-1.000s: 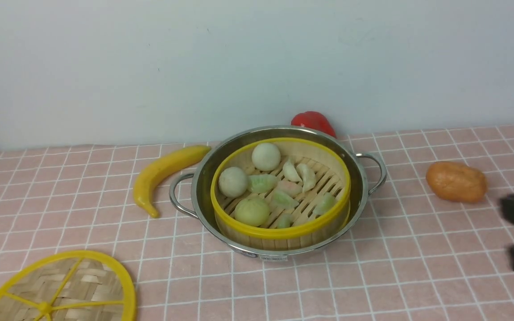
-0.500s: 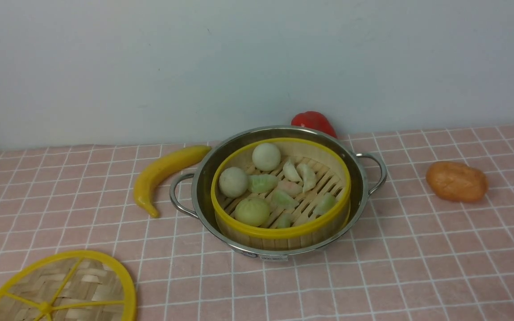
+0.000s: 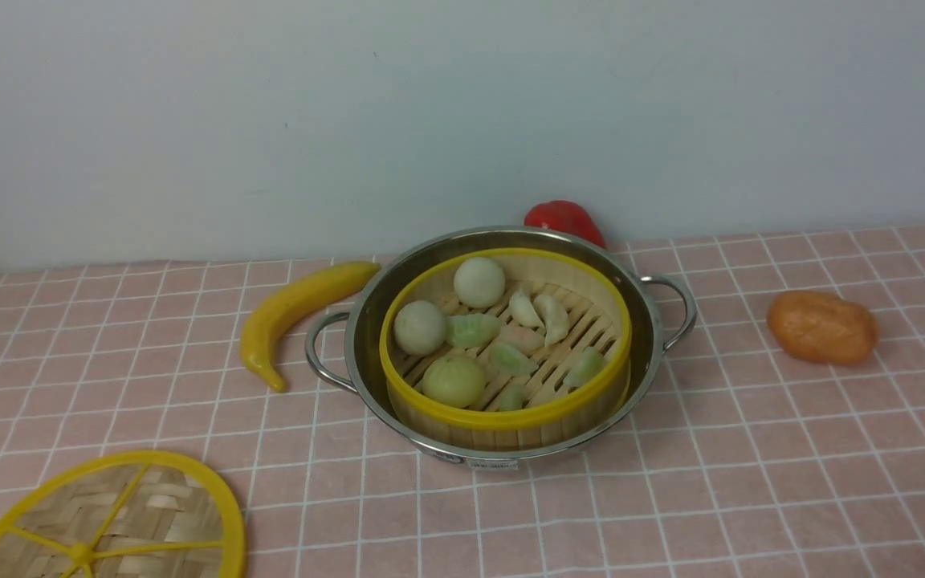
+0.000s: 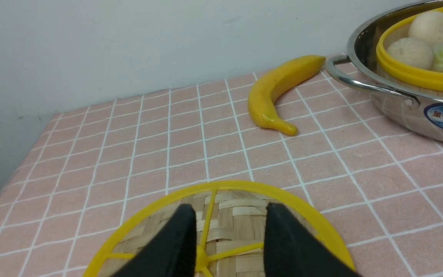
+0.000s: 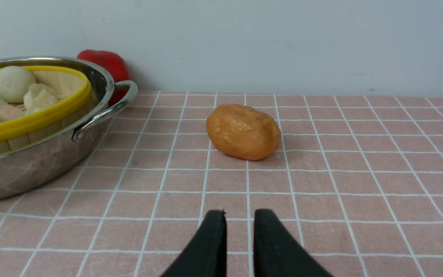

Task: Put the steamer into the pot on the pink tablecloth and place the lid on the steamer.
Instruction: 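Grasp the bamboo steamer lid lying on the table by its centre knob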

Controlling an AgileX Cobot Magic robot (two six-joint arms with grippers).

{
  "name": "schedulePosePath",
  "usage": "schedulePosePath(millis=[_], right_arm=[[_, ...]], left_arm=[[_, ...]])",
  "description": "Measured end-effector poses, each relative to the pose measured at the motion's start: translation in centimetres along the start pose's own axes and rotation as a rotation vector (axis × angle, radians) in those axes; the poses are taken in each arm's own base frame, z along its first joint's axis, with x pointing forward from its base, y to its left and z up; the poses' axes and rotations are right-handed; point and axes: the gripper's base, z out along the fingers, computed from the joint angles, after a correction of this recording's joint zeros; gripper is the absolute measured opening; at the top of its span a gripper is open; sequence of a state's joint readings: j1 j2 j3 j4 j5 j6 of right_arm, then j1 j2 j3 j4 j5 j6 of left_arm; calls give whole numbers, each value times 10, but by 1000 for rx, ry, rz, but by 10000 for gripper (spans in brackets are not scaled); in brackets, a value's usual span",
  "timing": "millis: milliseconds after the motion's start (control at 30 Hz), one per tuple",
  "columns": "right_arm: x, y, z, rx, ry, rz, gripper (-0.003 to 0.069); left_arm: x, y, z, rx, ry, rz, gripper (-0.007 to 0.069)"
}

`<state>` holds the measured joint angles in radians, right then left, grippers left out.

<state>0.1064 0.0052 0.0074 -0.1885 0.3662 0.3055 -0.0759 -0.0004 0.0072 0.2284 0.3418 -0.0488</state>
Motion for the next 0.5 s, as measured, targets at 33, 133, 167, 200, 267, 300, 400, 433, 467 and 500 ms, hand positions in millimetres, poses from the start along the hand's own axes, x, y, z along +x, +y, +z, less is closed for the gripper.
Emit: schedulePosePath(millis=[33,133,167,200,267,300,400,433,467,500], right_arm=[[0,0,0,0,-1,0,150],[0,0,0,-1,-2,0,162],[0,0,0,-1,-2,0,162],[0,0,0,-1,-2,0,167],[0,0,0,-1,-4,0,174],[0,0,0,-1,-5,0,175],[-1,0,0,-3,-9,0,185],[-1,0,0,-3,-9,0,186],[-1,0,0,-3,-9,0,187],[-1,0,0,-3,-9,0,190]], left_arm=[[0,0,0,0,0,0,243],[0,0,0,0,0,0,243],[0,0,0,0,0,0,243],[0,0,0,0,0,0,243],[0,0,0,0,0,0,243],[0,0,0,0,0,0,243],[0,0,0,0,0,0,243],[0,0,0,0,0,0,243],[0,0,0,0,0,0,243],[0,0,0,0,0,0,243]])
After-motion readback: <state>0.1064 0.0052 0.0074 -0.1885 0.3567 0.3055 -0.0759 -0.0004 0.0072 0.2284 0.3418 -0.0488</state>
